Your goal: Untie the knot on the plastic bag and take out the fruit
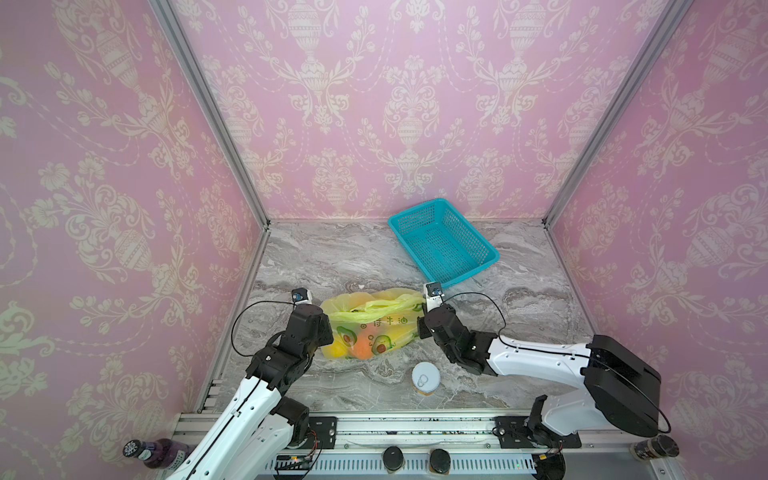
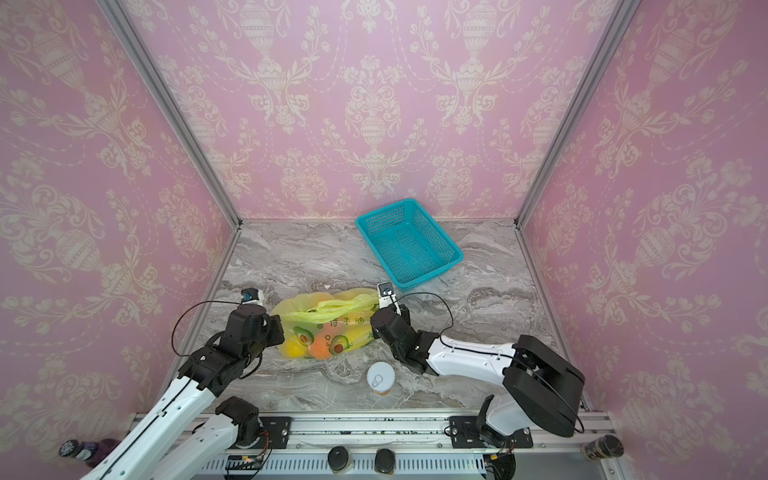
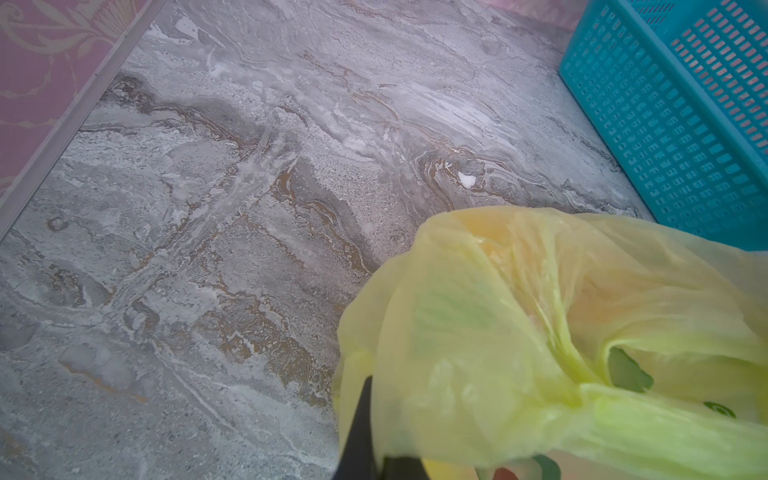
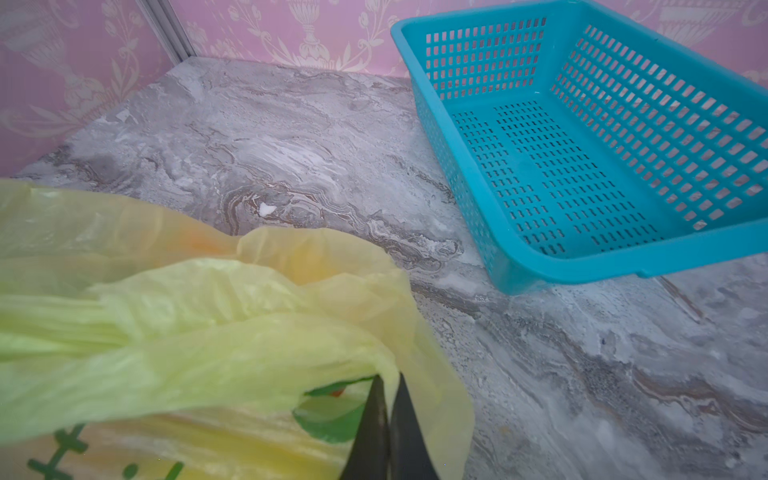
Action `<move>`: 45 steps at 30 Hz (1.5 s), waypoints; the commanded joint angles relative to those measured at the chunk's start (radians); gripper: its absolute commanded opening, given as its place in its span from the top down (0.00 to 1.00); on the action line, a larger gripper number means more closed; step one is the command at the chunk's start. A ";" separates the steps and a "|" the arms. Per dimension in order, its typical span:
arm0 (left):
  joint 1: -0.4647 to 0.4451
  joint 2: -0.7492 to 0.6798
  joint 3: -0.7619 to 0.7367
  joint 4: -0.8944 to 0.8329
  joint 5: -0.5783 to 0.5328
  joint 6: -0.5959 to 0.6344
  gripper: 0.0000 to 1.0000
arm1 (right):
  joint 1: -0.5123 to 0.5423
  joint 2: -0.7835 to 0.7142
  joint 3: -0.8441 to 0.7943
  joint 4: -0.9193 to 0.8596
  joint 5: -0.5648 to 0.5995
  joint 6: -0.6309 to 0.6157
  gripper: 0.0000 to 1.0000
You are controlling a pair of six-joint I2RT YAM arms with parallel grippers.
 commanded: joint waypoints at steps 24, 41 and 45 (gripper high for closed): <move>0.045 -0.255 0.017 -0.037 0.078 0.026 0.24 | 0.011 -0.189 -0.099 0.082 -0.063 -0.021 1.00; -0.467 0.118 0.145 0.087 -0.268 0.173 0.15 | -0.012 -0.201 -0.043 -0.024 -0.045 0.059 1.00; -0.518 0.156 0.145 0.114 -0.288 0.200 0.11 | -0.027 -0.199 -0.023 -0.067 -0.053 0.081 1.00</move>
